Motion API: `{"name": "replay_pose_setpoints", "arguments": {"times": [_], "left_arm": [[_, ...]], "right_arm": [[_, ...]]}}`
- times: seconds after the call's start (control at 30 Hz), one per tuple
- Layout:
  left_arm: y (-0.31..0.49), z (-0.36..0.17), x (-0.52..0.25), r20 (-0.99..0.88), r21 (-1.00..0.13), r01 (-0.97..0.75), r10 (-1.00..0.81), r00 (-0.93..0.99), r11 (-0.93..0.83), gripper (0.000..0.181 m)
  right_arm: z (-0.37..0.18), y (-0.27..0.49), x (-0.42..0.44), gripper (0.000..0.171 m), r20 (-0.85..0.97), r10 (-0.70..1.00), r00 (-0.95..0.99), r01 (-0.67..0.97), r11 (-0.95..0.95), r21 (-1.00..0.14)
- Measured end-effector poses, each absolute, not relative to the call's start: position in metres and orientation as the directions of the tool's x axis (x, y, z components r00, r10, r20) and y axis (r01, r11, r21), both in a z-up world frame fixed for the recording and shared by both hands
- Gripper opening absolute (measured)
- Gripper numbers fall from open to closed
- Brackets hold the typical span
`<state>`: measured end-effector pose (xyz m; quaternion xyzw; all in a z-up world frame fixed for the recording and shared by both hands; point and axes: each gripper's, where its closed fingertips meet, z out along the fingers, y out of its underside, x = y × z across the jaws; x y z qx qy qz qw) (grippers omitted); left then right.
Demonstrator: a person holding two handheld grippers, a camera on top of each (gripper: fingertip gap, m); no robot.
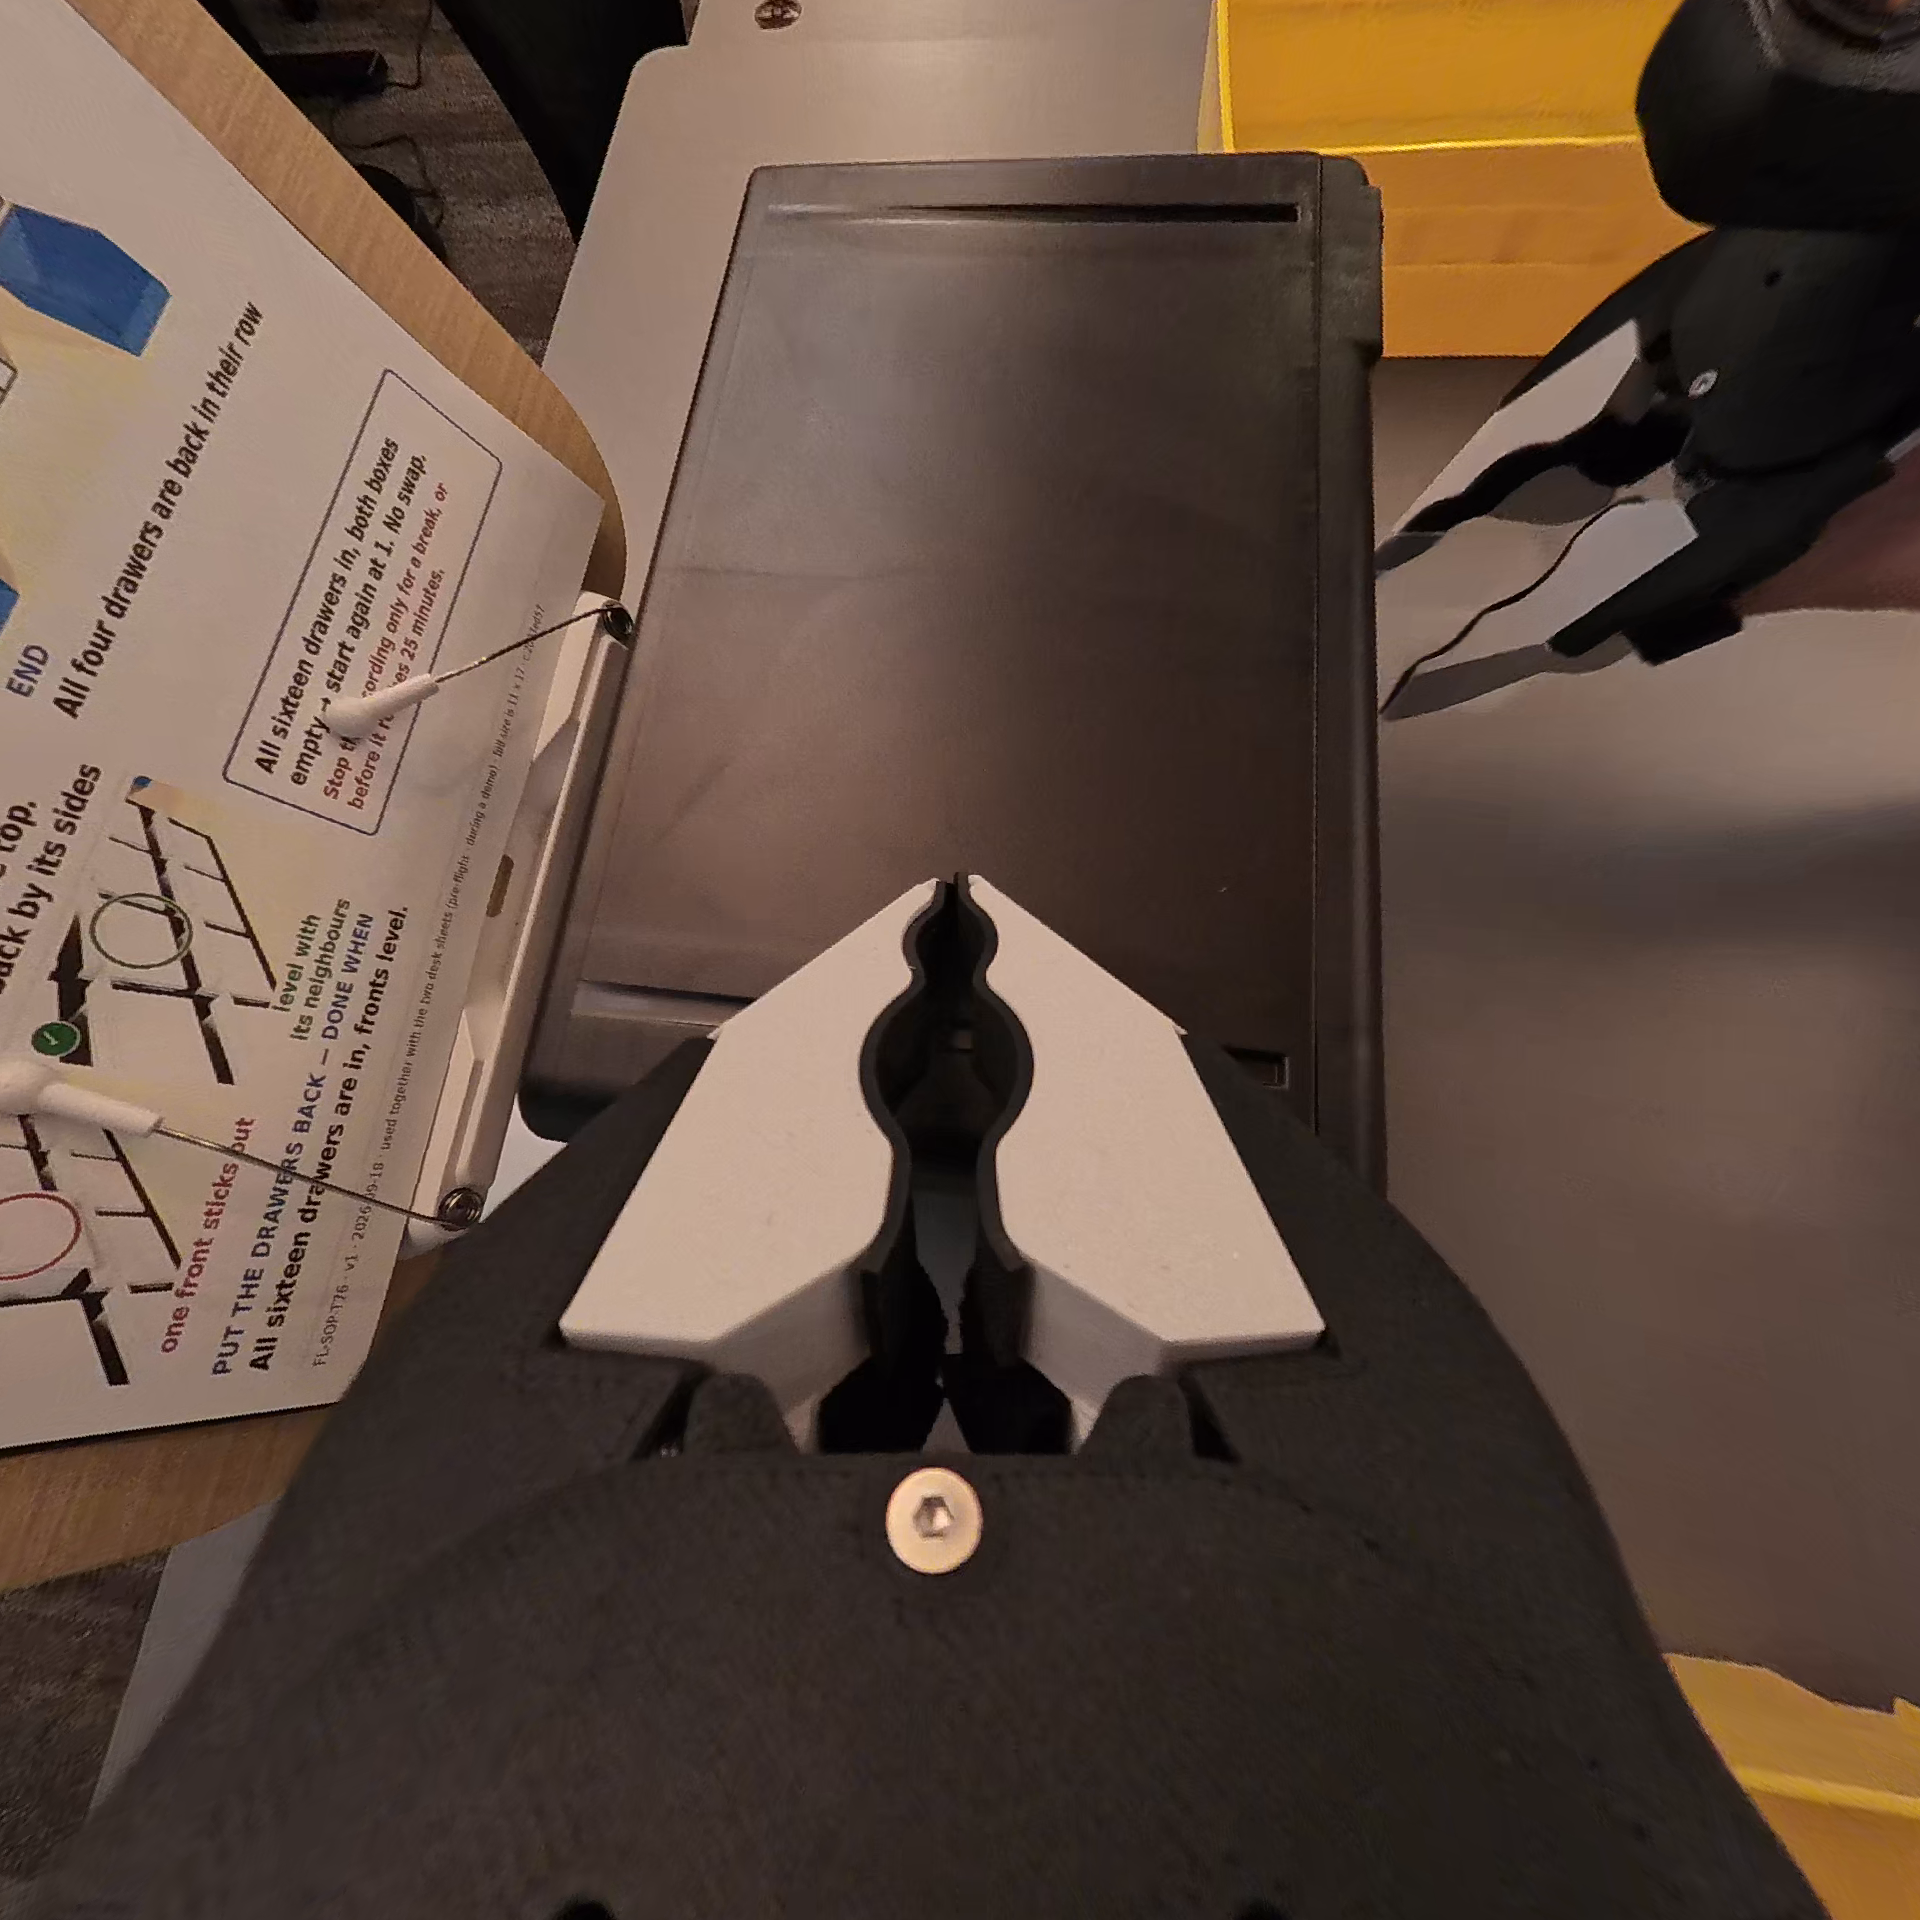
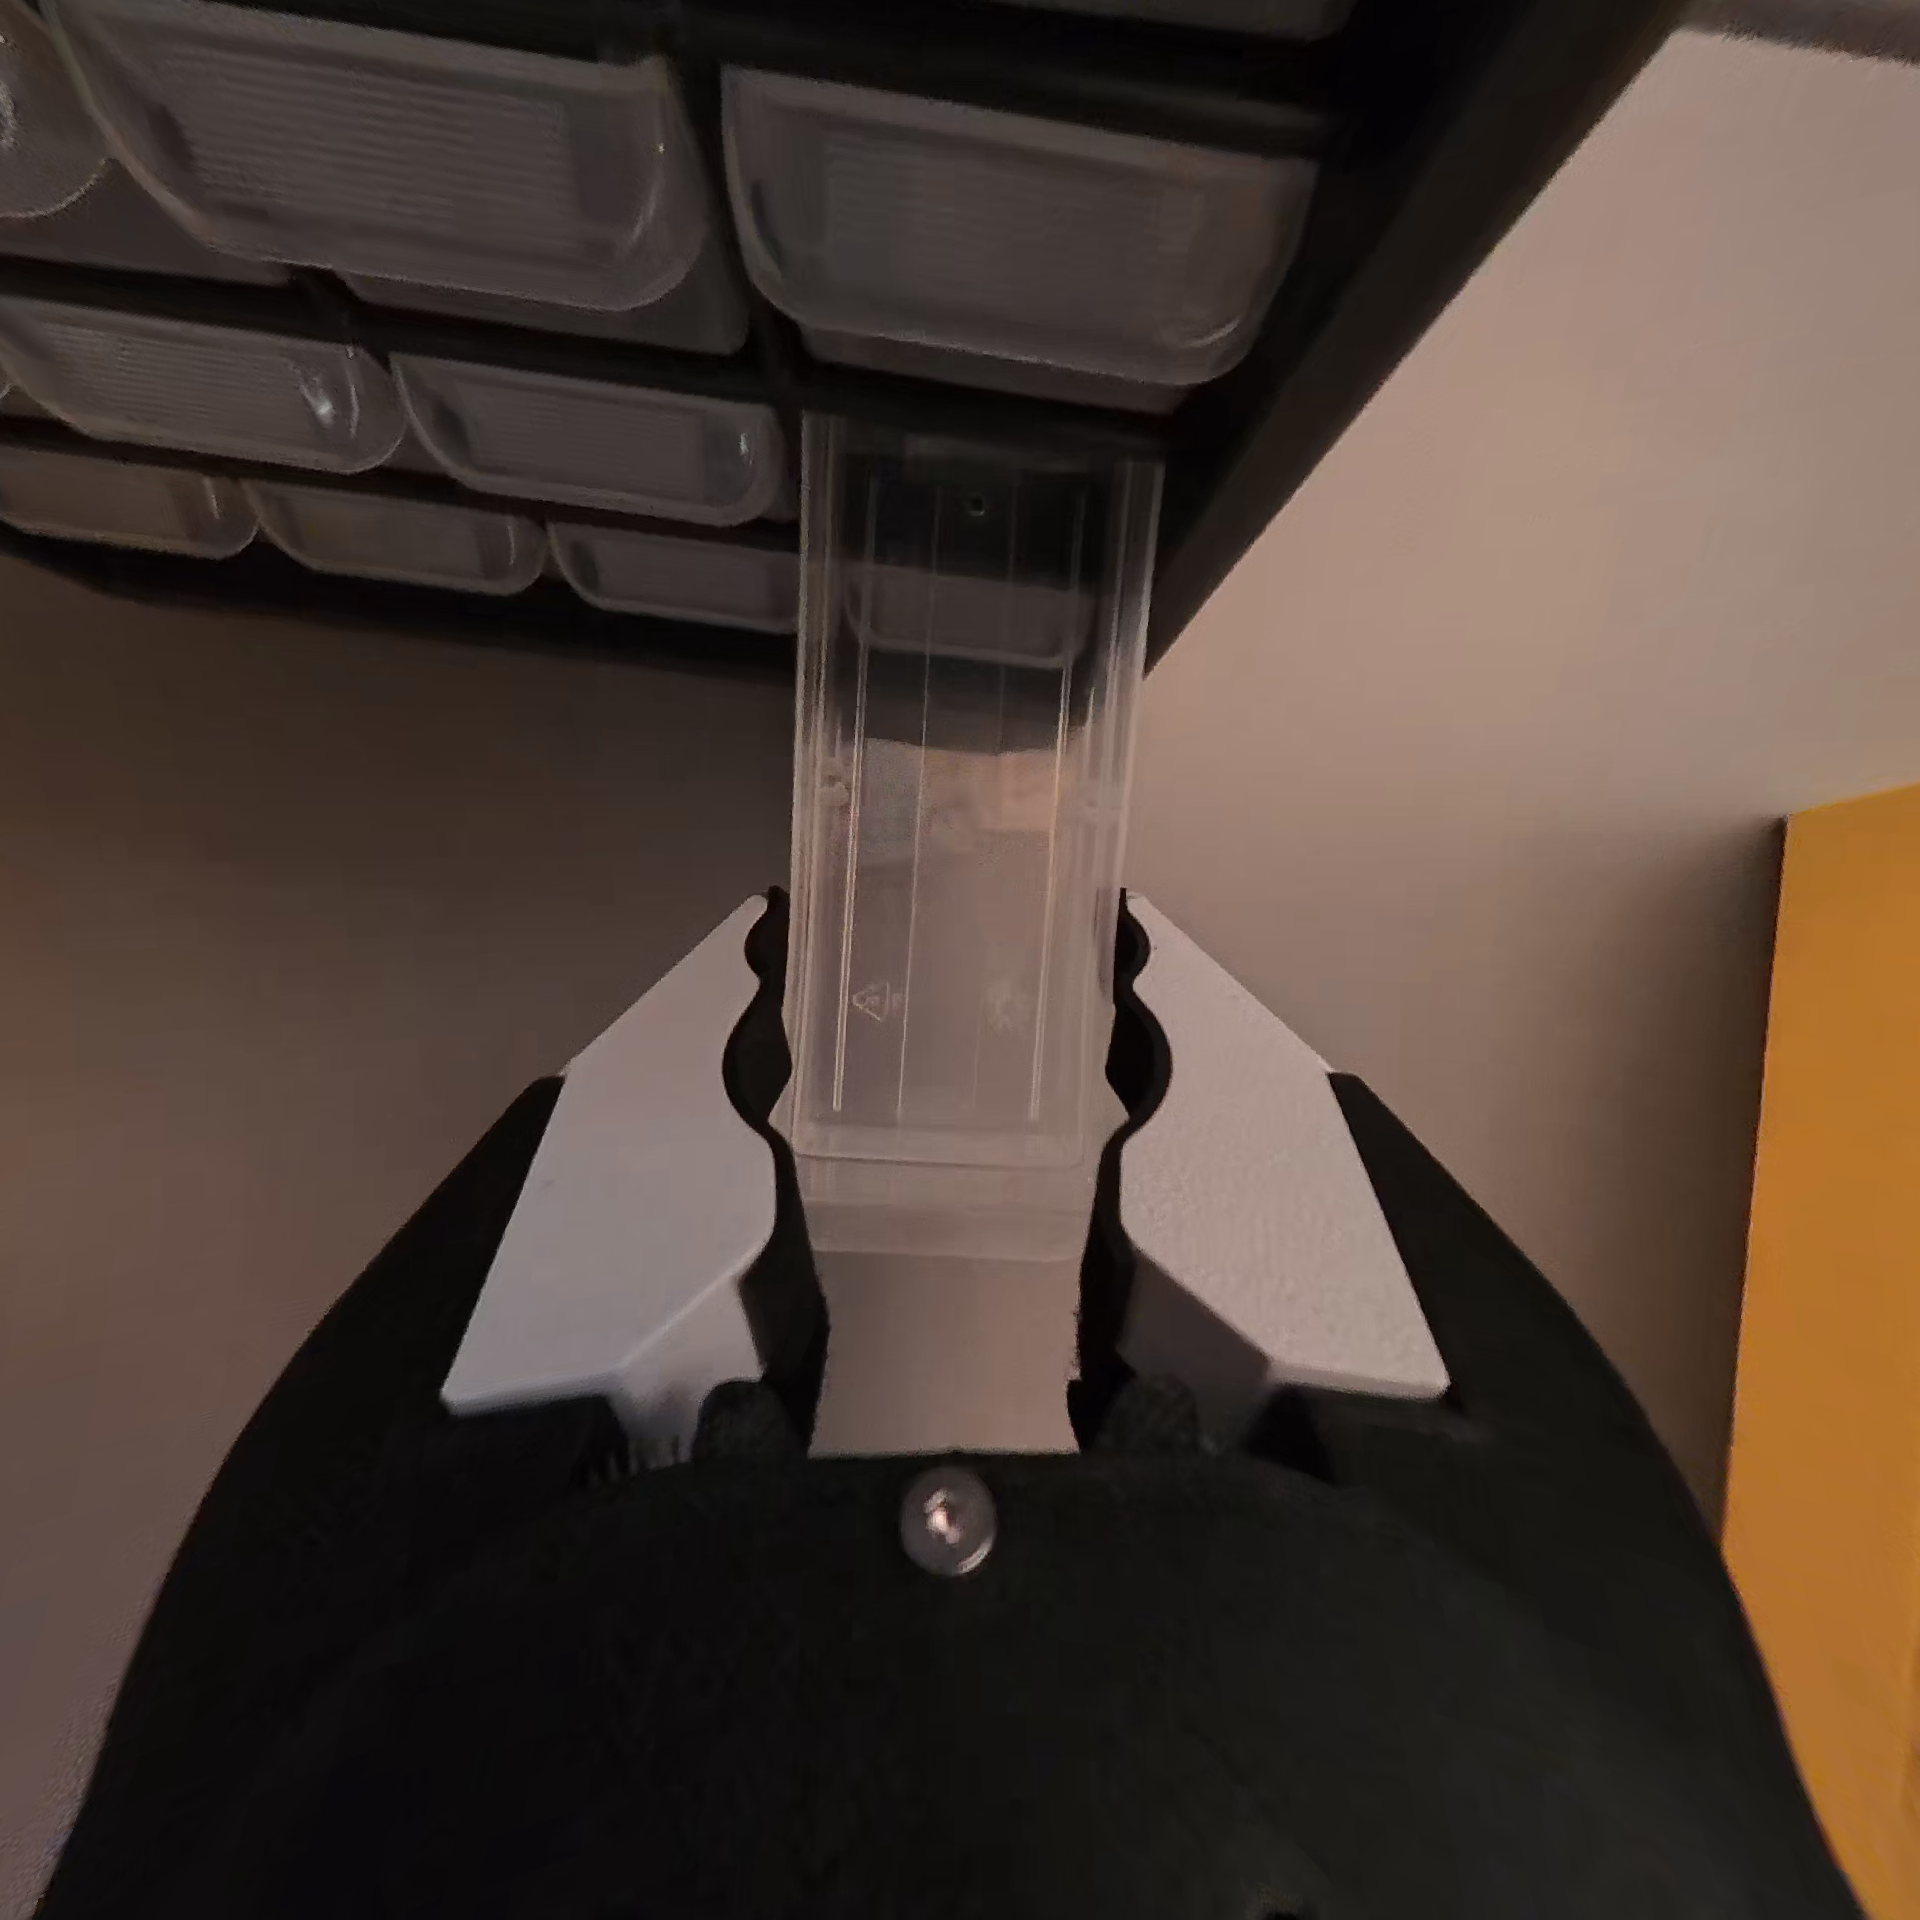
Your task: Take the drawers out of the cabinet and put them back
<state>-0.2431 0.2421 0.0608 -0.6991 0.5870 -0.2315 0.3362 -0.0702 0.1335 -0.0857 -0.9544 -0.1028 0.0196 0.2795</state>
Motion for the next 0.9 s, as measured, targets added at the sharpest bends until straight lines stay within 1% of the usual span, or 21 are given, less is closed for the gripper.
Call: {"name": "replay_pose_setpoints", "arguments": {"times": [0.03,0.17,0.27,0.37,0.4,0.47,0.5,0.53,0.57,0.6,0.63,0.67,0.7,0.8,0.83,0.9], "left_arm": [[0.242,0.061,-0.243,-0.070,-0.744,-0.663,-0.976,0.205,-0.086,0.000],[0.242,0.061,-0.243,-0.063,-0.746,-0.659,-0.976,0.207,-0.091,0.000],[0.242,0.061,-0.243,-0.052,-0.749,-0.654,-0.976,0.213,-0.103,0.000],[0.242,0.061,-0.243,-0.049,-0.752,-0.650,-0.974,0.220,-0.109,0.000],[0.242,0.061,-0.243,-0.052,-0.752,-0.650,-0.974,0.221,-0.107,0.000],[0.242,0.061,-0.243,-0.052,-0.752,-0.650,-0.974,0.221,-0.107,0.000],[0.242,0.061,-0.243,-0.051,-0.753,-0.649,-0.974,0.220,-0.108,0.000],[0.242,0.061,-0.243,-0.048,-0.755,-0.647,-0.975,0.219,-0.108,0.000],[0.242,0.061,-0.243,-0.044,-0.758,-0.643,-0.975,0.219,-0.110,0.000],[0.242,0.061,-0.243,-0.038,-0.763,-0.637,-0.975,0.219,-0.113,0.000],[0.242,0.061,-0.243,-0.032,-0.768,-0.630,-0.975,0.220,-0.117,0.000],[0.242,0.061,-0.243,-0.027,-0.773,-0.623,-0.975,0.219,-0.119,0.000],[0.242,0.061,-0.243,-0.022,-0.778,-0.617,-0.975,0.219,-0.121,0.000],[0.242,0.061,-0.243,-0.011,-0.791,-0.599,-0.975,0.220,-0.126,0.000],[0.242,0.062,-0.243,-0.009,-0.793,-0.595,-0.975,0.221,-0.128,0.000],[0.242,0.062,-0.243,-0.004,-0.797,-0.590,-0.975,0.222,-0.131,0.000]], "right_arm": [[-0.086,0.137,-0.071,0.060,0.027,0.201,0.979,0.181,-0.807,-0.563],[-0.084,0.156,-0.075,0.061,0.013,0.163,0.987,0.132,-0.750,-0.648],[-0.082,0.165,-0.077,0.062,0.013,0.159,0.987,0.126,-0.726,-0.677],[-0.079,0.162,-0.081,0.067,-0.001,0.216,0.976,0.153,-0.695,-0.702],[-0.074,0.159,-0.083,0.070,0.016,0.259,0.966,0.188,-0.655,-0.732],[-0.053,0.152,-0.081,0.073,0.130,0.334,0.934,0.291,-0.497,-0.817],[-0.038,0.145,-0.086,0.082,0.213,0.390,0.896,0.361,-0.361,-0.860],[-0.023,0.134,-0.091,0.084,0.324,0.432,0.842,0.437,-0.194,-0.878],[-0.013,0.117,-0.098,0.082,0.469,0.459,0.754,0.534,-0.014,-0.845],[-0.011,0.100,-0.102,0.068,0.632,0.439,0.638,0.642,0.148,-0.752],[-0.015,0.086,-0.102,0.053,0.781,0.359,0.511,0.743,0.273,-0.612],[-0.022,0.079,-0.101,0.043,0.875,0.281,0.394,0.811,0.341,-0.475],[-0.034,0.077,-0.098,0.037,0.913,0.254,0.318,0.854,0.341,-0.393],[-0.054,0.089,-0.082,0.034,0.960,0.181,0.215,0.923,0.285,-0.260],[-0.049,0.091,-0.079,0.026,0.973,0.117,0.200,0.933,0.281,-0.225],[-0.049,0.093,-0.083,0.022,0.979,0.093,0.179,0.933,0.300,-0.199]]}}
